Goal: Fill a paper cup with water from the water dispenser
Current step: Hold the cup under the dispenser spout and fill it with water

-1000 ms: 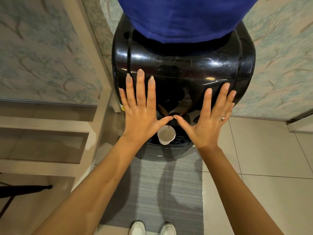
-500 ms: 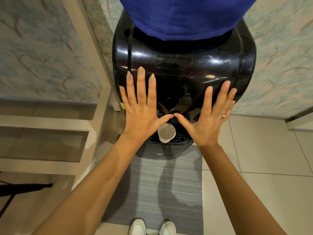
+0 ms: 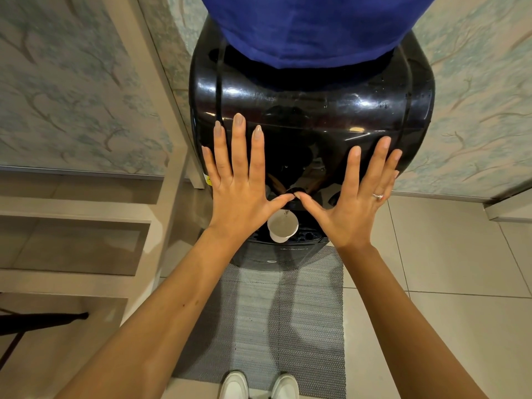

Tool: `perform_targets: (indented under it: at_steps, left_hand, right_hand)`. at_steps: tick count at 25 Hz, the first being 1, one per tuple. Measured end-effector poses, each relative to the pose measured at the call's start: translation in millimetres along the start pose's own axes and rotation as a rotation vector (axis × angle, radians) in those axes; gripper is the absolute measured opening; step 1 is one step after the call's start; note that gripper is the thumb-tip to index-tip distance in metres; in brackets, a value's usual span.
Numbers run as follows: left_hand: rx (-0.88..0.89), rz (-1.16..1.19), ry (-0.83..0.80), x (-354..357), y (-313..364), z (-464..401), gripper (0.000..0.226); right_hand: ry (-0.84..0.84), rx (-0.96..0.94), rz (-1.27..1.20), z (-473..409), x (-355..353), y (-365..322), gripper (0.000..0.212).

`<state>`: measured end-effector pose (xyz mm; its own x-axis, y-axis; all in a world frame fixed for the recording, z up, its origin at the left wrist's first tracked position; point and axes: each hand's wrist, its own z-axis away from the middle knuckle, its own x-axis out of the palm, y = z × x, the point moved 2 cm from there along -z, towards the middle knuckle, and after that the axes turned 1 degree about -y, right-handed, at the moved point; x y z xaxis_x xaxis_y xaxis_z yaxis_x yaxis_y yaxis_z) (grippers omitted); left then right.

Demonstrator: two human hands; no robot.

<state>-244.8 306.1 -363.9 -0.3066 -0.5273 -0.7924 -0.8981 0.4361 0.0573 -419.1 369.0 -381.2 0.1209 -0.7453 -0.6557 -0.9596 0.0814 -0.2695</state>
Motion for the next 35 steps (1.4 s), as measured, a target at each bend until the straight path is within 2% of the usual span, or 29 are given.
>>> perform_targets:
  at_steps: [12,20,21,23,26,28,30,33,35]
  left_hand:
    - [0.010,0.022,-0.014,-1.6,0.0,0.8,0.123]
    - [0.069,0.111,-0.075,-16.5,-7.2,4.1,0.126]
    - [0.074,0.138,-0.076,-16.1,-10.3,7.7,0.122]
    - [0.080,0.208,-0.040,-14.8,-12.8,25.3,0.098]
    - [0.018,0.321,0.041,-5.8,-7.0,82.9,0.052]
    - [-0.058,0.464,-0.065,15.4,-1.6,118.0,0.036]
    - [-0.145,0.609,-0.296,41.5,1.3,132.8,0.036]
    - [-0.332,0.777,-0.613,83.1,2.3,131.4,0.057]
    - [-0.404,0.841,-0.734,105.5,1.7,127.0,0.069]
  right_hand:
    - [0.007,-0.017,0.007,0.6,0.6,1.0,0.113]
    - [-0.127,-0.076,-0.060,1.4,-8.9,7.7,0.115]
    - [-0.111,-0.066,-0.099,3.4,-7.8,6.9,0.113]
    - [-0.034,-0.027,-0.194,15.5,-7.9,6.2,0.102]
    - [0.042,0.106,-0.313,64.9,-2.6,4.3,0.067]
    - [-0.094,0.243,-0.417,103.0,12.9,6.6,0.052]
    - [-0.358,0.412,-0.511,126.8,33.4,8.6,0.054]
    - [-0.738,0.582,-0.583,135.2,67.4,15.0,0.079]
    - [-0.839,0.586,-0.612,130.6,86.6,18.8,0.080]
